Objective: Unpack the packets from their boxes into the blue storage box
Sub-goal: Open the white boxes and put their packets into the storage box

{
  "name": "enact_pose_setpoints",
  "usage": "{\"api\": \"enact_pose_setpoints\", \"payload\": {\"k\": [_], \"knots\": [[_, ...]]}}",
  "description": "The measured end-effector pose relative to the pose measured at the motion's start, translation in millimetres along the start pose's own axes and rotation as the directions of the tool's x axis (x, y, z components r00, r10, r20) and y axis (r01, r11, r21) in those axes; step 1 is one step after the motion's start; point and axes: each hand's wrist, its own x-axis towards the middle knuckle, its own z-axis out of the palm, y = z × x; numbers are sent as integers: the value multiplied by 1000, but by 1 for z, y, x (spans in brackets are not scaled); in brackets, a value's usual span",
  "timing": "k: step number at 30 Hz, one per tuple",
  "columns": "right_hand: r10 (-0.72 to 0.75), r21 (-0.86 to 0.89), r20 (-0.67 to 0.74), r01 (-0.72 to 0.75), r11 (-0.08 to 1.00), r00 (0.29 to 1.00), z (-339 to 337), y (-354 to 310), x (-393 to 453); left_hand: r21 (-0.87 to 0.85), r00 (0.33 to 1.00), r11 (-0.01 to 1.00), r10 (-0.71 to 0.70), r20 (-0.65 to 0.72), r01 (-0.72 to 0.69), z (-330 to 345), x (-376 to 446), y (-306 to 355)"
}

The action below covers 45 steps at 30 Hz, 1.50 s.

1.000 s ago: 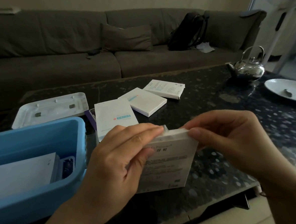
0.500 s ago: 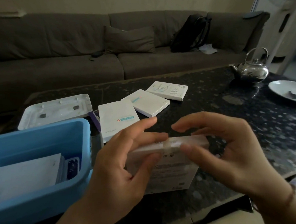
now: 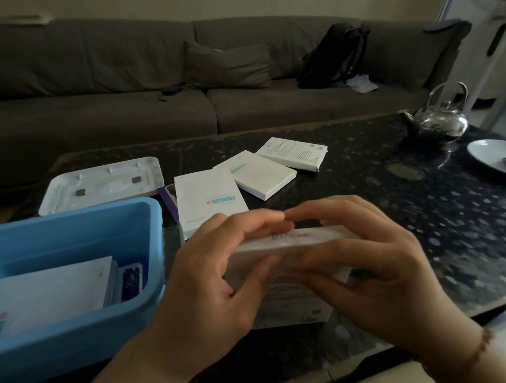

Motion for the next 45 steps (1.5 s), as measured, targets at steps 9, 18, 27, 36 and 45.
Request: {"api": "enact_pose_setpoints", "payload": {"k": [9, 18, 27, 36, 45], "knots": [[-58, -137, 16, 59, 989, 998, 6, 6, -6, 65, 997, 995, 73, 10, -74, 1, 4, 1], [-59, -275, 132, 94, 957, 989, 5, 4, -7, 176, 990, 982, 89, -112, -68, 12, 6, 5], [30, -46, -21, -31, 998, 999, 2, 2, -4, 330, 994, 937, 112, 11, -109, 11, 3, -4], [849, 388, 167, -826, 410, 500, -21, -6, 18, 493, 904, 828, 391, -171, -265, 17, -3, 5], [825, 594, 330, -780, 197, 459, 6, 14, 26, 528, 965, 830, 254, -70, -180, 25, -11, -20]]}}
